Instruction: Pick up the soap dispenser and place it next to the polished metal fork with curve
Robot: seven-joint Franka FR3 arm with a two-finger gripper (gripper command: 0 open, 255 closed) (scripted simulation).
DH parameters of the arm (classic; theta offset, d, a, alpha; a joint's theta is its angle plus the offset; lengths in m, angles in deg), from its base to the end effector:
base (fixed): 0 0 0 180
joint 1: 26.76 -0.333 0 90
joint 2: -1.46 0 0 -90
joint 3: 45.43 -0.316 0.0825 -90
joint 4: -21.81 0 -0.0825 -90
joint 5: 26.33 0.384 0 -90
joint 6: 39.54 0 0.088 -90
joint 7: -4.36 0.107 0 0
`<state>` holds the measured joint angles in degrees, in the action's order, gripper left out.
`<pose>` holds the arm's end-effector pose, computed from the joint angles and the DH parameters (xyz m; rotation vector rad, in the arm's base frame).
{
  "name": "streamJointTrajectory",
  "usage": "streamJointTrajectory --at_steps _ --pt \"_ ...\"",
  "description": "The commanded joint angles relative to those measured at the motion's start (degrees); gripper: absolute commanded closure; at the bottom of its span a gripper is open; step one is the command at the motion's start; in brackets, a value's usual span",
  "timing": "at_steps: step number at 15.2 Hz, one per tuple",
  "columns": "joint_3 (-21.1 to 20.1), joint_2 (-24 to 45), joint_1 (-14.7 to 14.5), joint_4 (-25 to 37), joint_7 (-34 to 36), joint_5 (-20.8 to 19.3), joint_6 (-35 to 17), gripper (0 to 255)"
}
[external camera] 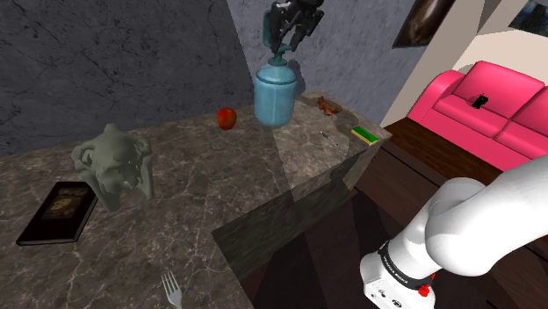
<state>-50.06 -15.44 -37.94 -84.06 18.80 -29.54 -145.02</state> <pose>0.4658 0.1338 0.6708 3.1045 0.0481 0.4658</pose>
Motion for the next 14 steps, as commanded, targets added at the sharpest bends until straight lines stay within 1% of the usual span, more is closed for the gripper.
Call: streamJointTrajectory --at_steps 1,7,14 --pt "-1.8 -0.5 -0.8 -1.5 2.9 -0.2 -0.9 255" --pt "-7.6 -0.5 -3.3 -4.6 11.3 -0.9 -3.4 255" --pt "-14.5 2.4 -6.1 -5.2 21.7 -2.5 -5.7 255"
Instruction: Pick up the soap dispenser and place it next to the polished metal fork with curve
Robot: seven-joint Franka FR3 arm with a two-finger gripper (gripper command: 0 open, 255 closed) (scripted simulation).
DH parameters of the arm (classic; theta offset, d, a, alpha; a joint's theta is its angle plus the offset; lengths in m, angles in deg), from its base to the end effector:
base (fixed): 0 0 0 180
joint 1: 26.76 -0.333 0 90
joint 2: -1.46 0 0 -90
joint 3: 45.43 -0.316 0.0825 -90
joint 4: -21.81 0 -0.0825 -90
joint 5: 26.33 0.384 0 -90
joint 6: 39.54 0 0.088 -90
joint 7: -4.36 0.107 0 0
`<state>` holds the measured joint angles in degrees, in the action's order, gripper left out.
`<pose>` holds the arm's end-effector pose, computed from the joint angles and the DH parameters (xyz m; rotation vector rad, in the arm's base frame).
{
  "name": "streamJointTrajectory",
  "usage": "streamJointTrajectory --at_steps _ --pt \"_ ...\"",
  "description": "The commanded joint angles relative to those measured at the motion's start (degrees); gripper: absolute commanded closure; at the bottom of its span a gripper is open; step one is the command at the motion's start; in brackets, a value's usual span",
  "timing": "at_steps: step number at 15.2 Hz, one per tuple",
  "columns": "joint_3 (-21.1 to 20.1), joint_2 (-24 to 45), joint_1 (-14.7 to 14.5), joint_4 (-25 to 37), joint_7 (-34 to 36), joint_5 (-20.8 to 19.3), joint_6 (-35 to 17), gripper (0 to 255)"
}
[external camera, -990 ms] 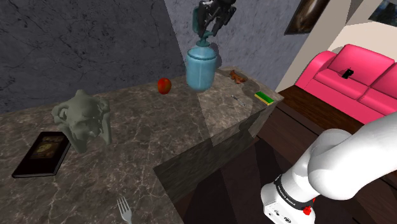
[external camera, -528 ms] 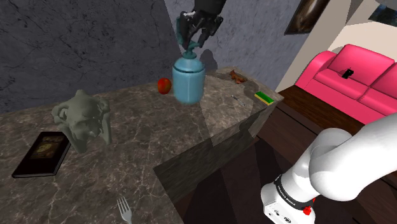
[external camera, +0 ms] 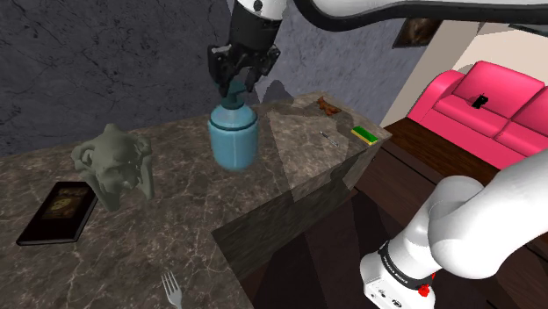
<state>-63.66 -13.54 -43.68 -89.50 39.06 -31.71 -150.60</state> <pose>0.4063 0.2997 0.6119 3.1034 0.0477 0.4664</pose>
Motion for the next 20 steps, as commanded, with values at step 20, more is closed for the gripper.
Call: streamJointTrajectory --at_steps 20 --pt "-17.0 27.3 -13.1 18.1 34.6 -18.4 1.5 255"
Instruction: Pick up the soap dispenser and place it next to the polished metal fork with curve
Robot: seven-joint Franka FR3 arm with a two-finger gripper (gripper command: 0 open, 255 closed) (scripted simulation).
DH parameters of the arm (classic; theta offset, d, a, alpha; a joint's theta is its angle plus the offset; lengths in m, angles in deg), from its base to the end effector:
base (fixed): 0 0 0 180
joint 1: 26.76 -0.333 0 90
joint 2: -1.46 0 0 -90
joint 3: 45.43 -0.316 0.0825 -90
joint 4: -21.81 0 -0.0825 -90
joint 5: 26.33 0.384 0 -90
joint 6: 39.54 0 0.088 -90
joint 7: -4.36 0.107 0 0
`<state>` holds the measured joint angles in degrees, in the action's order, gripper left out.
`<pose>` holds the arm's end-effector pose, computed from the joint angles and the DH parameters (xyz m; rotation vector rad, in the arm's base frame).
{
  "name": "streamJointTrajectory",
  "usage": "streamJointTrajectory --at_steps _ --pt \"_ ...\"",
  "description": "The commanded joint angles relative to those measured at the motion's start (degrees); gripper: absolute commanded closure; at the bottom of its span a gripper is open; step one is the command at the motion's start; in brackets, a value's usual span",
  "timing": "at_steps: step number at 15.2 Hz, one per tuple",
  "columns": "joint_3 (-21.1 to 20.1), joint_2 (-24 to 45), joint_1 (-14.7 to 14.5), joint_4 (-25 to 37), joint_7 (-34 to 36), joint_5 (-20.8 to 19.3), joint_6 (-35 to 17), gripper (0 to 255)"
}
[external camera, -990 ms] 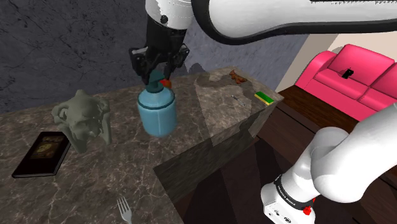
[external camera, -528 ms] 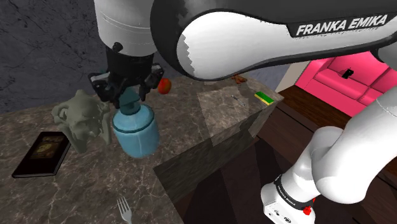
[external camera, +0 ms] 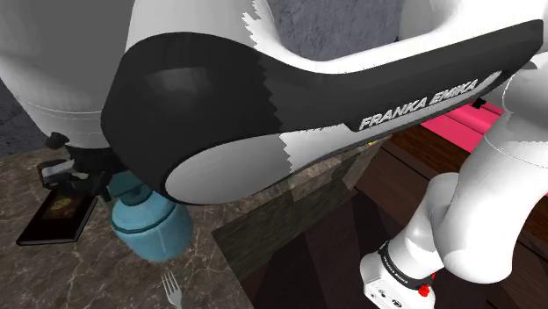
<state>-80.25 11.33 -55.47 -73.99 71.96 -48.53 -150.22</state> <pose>0.3207 0.5327 0.5273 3.1034 0.0497 0.4660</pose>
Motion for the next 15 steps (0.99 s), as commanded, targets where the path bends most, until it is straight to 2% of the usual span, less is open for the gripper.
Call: streamJointTrajectory --at_steps 1,8,10,11,15 --pt "-0.6 4.4 -2.6 4.4 3.1 -2.9 1.7 255" --pt "0.1 19.0 -13.8 20.1 10.7 -11.1 7.3 255" --pt "0.8 23.6 -17.6 26.1 11.9 -13.1 9.4 255" --pt "1.5 27.7 -20.9 31.8 12.4 -14.6 11.3 255" --pt "1.8 27.7 -20.2 28.6 13.5 -14.7 8.4 255"
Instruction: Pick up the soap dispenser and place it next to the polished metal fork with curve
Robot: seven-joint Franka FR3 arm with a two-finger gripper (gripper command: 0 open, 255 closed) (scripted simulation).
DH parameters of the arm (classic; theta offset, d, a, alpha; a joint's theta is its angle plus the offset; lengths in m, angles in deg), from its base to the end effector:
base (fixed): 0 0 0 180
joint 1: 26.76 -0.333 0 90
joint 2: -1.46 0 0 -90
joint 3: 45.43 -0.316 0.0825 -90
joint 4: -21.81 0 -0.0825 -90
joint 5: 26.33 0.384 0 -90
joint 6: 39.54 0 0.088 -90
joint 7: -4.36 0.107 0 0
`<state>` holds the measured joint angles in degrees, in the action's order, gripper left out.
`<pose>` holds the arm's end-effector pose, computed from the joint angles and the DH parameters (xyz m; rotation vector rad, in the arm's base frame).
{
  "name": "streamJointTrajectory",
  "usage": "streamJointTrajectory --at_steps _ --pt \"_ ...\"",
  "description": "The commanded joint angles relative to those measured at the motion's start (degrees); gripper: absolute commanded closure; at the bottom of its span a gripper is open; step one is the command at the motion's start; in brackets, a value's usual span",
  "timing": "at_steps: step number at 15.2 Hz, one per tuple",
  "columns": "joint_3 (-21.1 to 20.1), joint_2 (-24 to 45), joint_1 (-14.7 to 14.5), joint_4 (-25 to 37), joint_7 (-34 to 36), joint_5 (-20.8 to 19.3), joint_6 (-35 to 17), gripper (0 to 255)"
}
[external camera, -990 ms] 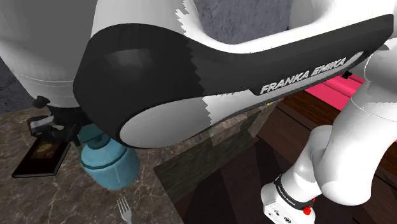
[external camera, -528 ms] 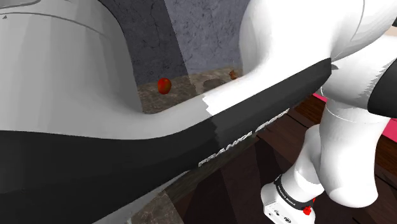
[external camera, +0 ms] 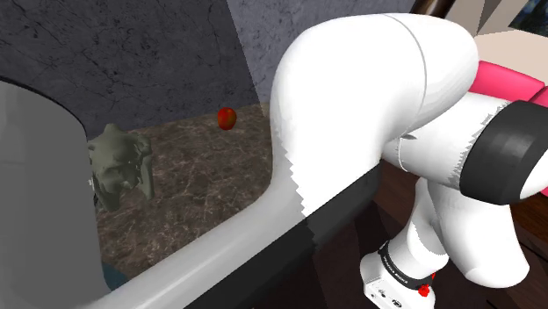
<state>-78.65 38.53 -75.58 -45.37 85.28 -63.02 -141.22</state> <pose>0.2679 0.6819 0.4618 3.1032 0.0470 0.4666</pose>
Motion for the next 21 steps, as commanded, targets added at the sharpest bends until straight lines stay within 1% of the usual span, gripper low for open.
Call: streamJointTrajectory --at_steps 1,10,18,19,21 --pt "0.2 0.5 0.1 -0.8 0.5 -0.3 -1.2 255" --pt "0.8 1.5 1.0 -6.2 2.9 -1.5 -6.9 255" --pt "0.8 1.5 1.0 -6.3 3.0 -1.5 -7.0 255" --pt "0.8 1.5 1.0 -6.3 3.0 -1.5 -7.0 0" --pt "0.8 1.5 1.0 -6.3 3.0 -1.5 -7.0 0"
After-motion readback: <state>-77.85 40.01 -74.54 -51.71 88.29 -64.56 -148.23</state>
